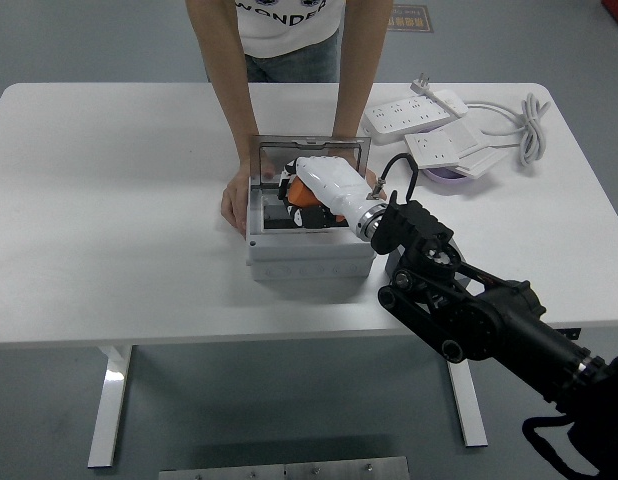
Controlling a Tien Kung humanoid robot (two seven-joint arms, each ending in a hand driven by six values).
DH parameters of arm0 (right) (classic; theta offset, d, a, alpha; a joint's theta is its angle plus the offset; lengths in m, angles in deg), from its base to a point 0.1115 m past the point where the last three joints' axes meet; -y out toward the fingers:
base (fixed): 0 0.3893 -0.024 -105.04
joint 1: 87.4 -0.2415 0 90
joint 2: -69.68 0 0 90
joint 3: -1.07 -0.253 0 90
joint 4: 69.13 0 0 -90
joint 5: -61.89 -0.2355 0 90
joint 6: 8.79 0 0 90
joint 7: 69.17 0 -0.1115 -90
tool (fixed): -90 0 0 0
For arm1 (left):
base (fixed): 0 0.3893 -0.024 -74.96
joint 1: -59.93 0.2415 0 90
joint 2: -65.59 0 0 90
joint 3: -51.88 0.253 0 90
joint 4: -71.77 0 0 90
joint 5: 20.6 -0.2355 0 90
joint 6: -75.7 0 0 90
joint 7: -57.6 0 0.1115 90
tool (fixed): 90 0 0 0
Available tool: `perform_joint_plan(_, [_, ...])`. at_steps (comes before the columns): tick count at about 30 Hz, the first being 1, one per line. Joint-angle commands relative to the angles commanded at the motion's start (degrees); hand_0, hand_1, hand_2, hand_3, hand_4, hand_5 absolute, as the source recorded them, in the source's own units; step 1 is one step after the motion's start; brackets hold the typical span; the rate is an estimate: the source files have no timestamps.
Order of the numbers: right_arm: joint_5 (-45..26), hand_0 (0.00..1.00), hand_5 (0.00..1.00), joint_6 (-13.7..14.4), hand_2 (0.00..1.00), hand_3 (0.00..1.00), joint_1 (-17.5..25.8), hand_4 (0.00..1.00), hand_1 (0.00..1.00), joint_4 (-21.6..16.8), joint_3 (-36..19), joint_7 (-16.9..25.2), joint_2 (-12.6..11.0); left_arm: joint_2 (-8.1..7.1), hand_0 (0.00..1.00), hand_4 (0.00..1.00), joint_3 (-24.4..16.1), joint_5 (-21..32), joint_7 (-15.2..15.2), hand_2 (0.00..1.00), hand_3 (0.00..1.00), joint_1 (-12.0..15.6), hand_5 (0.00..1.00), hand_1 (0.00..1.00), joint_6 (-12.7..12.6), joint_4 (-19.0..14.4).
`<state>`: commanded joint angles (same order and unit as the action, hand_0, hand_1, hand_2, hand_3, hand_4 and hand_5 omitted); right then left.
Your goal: Fetch the battery,place it into the box,close the lid of the box
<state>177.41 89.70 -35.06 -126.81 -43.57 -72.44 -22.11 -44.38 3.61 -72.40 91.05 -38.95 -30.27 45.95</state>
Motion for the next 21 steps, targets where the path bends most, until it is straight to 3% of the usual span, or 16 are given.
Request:
perform_joint_plan(13, [-2.6,0.254,0.002,0.3,0.365,0.44,0.4,0.352,0.31,0.7,-0.7,1.5,-0.1,-0.06,0.622,0.583,0.1,0.0,-0.2,0.599,0.569,-0.1,0.012,0.692,-0.3,0.0])
perform_joint_plan(14, [-2.7,0.266,0.002,0.2,0.437,0.523,0.4,0.521,0.356,0.8,-0.8,1.5,-0.1,-0.07,0.622,0.582,0.1,0.0,-0.2,0.598,0.57,-0.1,0.012,0.692,-0.3,0.0])
perform_joint_plan(19, [-3.2,0.266,0.002,0.0,0.437,0.523,0.5,0.521,0.356,1.1,-0.9,1.7,-0.1,-0.07,0.622,0.582,0.0,0.0,-0.1,0.598,0.57,-0.1,0.012,0.692,-0.4,-0.1])
perform_joint_plan(21, [-3.3,0.275,0.002,0.0,0.446,0.535,0.5,0.564,0.369,1.2,-0.9,1.8,-0.1,-0.06,0.622,0.581,0.0,0.0,-0.1,0.597,0.569,-0.1,0.014,0.691,-0.4,-0.1])
